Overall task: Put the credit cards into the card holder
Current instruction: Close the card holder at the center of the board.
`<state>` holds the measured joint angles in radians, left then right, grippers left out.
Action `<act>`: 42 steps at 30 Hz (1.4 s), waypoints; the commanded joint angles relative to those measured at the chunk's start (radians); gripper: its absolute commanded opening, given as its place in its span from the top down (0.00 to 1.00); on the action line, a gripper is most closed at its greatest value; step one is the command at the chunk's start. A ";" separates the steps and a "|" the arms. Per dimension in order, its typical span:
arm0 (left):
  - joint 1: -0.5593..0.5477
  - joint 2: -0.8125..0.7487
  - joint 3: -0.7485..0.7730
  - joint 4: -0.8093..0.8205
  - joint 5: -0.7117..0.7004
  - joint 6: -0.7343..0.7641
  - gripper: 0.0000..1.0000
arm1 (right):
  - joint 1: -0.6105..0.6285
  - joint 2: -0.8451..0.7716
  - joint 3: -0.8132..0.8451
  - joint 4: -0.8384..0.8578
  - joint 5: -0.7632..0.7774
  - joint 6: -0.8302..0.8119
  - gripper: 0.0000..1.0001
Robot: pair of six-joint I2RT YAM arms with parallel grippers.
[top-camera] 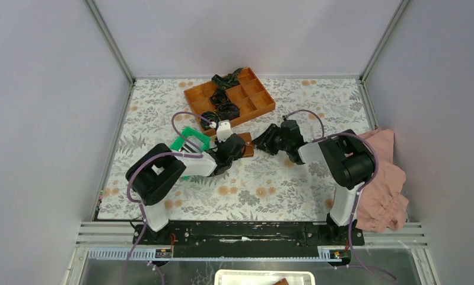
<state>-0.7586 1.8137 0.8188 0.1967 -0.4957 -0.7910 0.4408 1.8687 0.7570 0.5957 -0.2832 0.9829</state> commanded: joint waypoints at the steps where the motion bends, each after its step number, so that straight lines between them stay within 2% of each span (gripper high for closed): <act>1: 0.010 0.136 -0.064 -0.310 0.049 0.074 0.56 | -0.005 0.107 0.010 -0.001 -0.040 0.010 0.49; 18: 0.009 0.139 -0.066 -0.303 0.064 0.080 0.57 | 0.000 0.178 0.044 -0.002 -0.125 -0.047 0.50; 42: -0.001 0.139 -0.073 -0.294 0.090 0.083 0.59 | 0.081 0.192 0.077 0.028 -0.096 -0.098 0.52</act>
<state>-0.7593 1.8248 0.8268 0.2050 -0.4908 -0.7746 0.4633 1.9999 0.8314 0.7540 -0.3969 0.9321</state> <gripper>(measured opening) 0.415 0.483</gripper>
